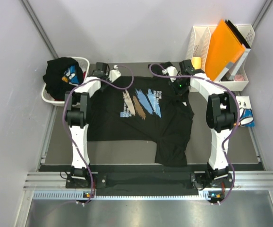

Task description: Fold and stack the t-shirts

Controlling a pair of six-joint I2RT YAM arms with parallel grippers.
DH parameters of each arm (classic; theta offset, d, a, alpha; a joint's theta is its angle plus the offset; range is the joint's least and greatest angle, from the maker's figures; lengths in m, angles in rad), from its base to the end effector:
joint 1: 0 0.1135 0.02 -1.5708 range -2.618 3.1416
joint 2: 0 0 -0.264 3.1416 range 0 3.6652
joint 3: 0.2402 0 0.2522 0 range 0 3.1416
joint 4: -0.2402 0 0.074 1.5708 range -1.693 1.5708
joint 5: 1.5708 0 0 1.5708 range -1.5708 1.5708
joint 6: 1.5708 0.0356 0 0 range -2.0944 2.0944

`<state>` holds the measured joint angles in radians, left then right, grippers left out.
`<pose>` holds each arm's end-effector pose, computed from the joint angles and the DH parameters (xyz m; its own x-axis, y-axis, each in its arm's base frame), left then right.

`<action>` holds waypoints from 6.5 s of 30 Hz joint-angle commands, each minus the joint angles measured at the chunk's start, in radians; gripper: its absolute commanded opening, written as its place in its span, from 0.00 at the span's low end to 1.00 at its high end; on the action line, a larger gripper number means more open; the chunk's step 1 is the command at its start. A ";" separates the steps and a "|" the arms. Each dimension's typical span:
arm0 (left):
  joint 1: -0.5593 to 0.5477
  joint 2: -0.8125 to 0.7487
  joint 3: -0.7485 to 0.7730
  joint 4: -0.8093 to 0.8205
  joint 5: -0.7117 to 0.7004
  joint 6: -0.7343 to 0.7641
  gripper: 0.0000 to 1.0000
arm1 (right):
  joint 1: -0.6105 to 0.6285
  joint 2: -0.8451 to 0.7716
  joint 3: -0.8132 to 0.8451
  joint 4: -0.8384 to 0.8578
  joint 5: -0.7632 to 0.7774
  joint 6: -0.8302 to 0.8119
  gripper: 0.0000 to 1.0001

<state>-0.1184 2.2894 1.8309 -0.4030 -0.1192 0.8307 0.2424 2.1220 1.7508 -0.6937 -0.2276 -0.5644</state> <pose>0.5082 -0.0562 0.1746 -0.4783 0.7952 -0.3726 0.5836 0.6049 0.5418 0.4456 0.1184 0.2104 -0.5356 -0.6692 -0.5150 -0.7415 0.6646 -0.0925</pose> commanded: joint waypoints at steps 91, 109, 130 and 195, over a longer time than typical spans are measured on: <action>0.002 0.102 -0.059 0.369 -0.388 0.054 0.00 | 0.012 0.070 0.124 -0.052 0.030 -0.008 0.00; -0.015 0.050 -0.121 0.743 -0.603 0.239 0.00 | 0.015 0.023 0.052 -0.024 0.025 0.006 0.00; -0.050 -0.295 -0.324 0.371 -0.111 -0.004 0.00 | 0.014 -0.016 0.087 0.173 0.175 0.017 0.00; -0.037 0.090 0.184 0.006 0.252 -0.175 0.00 | 0.060 0.297 0.228 0.336 0.465 -0.123 0.00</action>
<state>-0.1761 2.3409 1.8732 -0.1501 -0.0895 0.7822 0.2905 2.4508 1.9930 -0.3408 0.2672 -0.7067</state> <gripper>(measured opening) 0.010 0.004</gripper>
